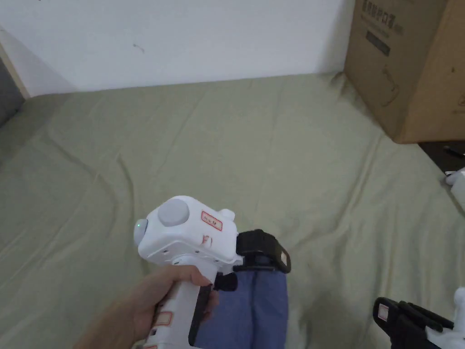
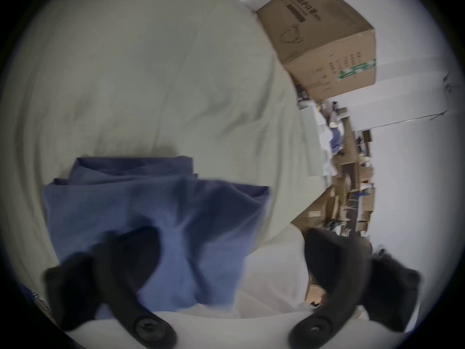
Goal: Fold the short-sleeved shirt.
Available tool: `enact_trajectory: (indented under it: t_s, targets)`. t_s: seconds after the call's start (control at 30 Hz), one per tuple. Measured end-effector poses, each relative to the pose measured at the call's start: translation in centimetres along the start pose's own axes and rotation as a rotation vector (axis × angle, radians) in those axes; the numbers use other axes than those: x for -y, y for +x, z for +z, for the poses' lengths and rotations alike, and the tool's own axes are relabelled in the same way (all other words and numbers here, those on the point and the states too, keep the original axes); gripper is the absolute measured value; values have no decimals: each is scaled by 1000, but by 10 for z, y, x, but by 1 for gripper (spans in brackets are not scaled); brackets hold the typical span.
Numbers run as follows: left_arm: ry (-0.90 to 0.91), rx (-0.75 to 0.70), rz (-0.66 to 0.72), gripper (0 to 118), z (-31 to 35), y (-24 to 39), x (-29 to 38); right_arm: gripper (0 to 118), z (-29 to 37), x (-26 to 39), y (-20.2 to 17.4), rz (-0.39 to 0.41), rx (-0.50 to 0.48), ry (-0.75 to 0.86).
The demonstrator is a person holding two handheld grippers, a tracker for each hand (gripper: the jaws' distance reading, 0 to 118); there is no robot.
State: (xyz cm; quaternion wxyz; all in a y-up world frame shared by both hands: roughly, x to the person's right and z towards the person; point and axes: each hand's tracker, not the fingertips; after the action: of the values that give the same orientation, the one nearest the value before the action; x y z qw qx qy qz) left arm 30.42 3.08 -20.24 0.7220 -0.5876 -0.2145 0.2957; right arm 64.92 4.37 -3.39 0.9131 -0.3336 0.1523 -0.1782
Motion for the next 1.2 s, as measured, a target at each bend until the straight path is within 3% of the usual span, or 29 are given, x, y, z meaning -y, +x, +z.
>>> enact_trajectory:
  t_s: [0.03,0.2,0.3,0.33,0.4,0.47,0.57,0.7,0.9,1.1,1.2]
  targets:
    - [36,8,-1,118,9,6,9,0,1,1,3,-4,-1,-1]
    - [183,-55,-23,118,51,-10,14,0,-3,2,4,-8,0,-6]
    - [167,-141,-13,114,53,-33,19,0,-7,0,1,1,-12,-7]
    - [175,-170,-37,106,51,-38,24,0,-9,0,0,5,-19,-8]
    - [196,-190,-32,64,42,-43,32,0,-12,-1,-2,12,-26,-13]
    - [168,-221,-33,33,21,-41,35,0,-16,-2,-4,19,-34,-25]
    - [136,-231,-88,13,-9,-26,40,0,-16,-1,-5,39,-33,-37]
    - [125,-262,-189,11,-31,0,42,0,-13,0,-4,76,-28,-55]
    - [118,-287,-247,9,-46,19,36,0,-13,5,10,31,-9,-69]
    - [107,-274,-266,9,-53,30,45,0,-16,4,5,43,-5,-81]
    - [91,-173,-259,9,-43,32,48,0,-21,1,-1,61,-20,-94]
